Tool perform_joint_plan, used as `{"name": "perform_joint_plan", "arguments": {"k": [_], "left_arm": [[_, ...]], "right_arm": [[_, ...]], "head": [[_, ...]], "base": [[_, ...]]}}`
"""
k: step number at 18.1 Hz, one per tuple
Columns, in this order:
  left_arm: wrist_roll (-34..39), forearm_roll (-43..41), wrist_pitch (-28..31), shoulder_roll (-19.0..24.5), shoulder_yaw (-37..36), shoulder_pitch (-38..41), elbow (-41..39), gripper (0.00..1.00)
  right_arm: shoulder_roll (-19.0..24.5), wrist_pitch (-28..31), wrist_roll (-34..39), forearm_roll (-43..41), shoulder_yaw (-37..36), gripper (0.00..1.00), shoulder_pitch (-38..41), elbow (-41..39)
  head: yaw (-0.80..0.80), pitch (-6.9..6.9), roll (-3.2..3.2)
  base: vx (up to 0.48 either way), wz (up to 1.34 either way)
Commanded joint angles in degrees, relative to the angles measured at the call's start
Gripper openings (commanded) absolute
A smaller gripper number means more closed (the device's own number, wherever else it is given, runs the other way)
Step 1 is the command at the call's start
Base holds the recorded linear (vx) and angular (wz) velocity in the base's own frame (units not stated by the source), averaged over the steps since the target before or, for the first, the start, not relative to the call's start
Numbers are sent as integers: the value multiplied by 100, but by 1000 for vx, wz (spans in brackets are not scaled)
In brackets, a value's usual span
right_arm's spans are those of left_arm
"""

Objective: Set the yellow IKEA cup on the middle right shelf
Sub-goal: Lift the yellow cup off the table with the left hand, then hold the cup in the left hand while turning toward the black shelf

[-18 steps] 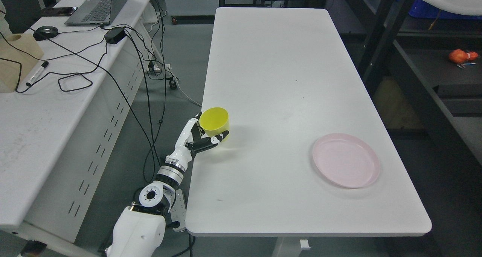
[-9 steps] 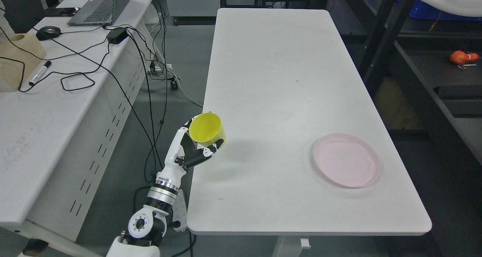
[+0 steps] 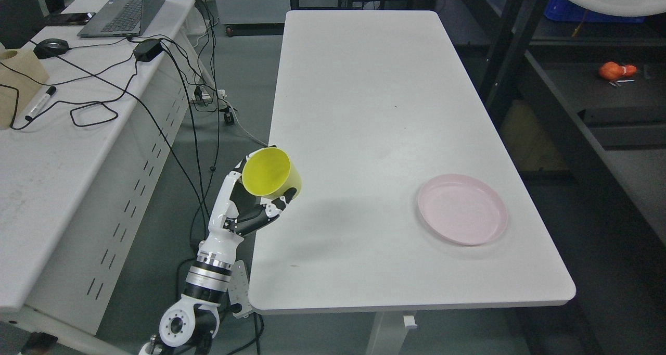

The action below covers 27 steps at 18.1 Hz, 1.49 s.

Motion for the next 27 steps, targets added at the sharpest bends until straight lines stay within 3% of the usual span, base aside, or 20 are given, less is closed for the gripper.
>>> {"name": "perform_joint_plan", "arguments": {"k": [1, 5, 8, 10, 27], "left_arm": [[6, -14, 110, 100, 237, 203, -807, 0], [76, -14, 557, 100, 324, 185, -868, 0], [269, -23, 1496, 100, 491, 185, -1149, 0], [287, -23, 1788, 100, 500, 159, -1272, 0], [235, -41, 1842, 100, 377, 141, -1396, 0]], "right_arm": [[-100, 1, -4, -140, 97, 99, 79, 0], [-100, 1, -4, -140, 97, 99, 79, 0], [-100, 1, -4, -140, 97, 99, 79, 0], [-100, 1, -4, -140, 97, 99, 79, 0], [-100, 1, -4, -140, 97, 99, 79, 0]], "head": [[0, 0, 0], [0, 0, 0], [0, 0, 0], [0, 0, 0], [0, 0, 0]], "base": [[-49, -111], [-39, -69], [-68, -90], [-105, -184], [-217, -425]]}}
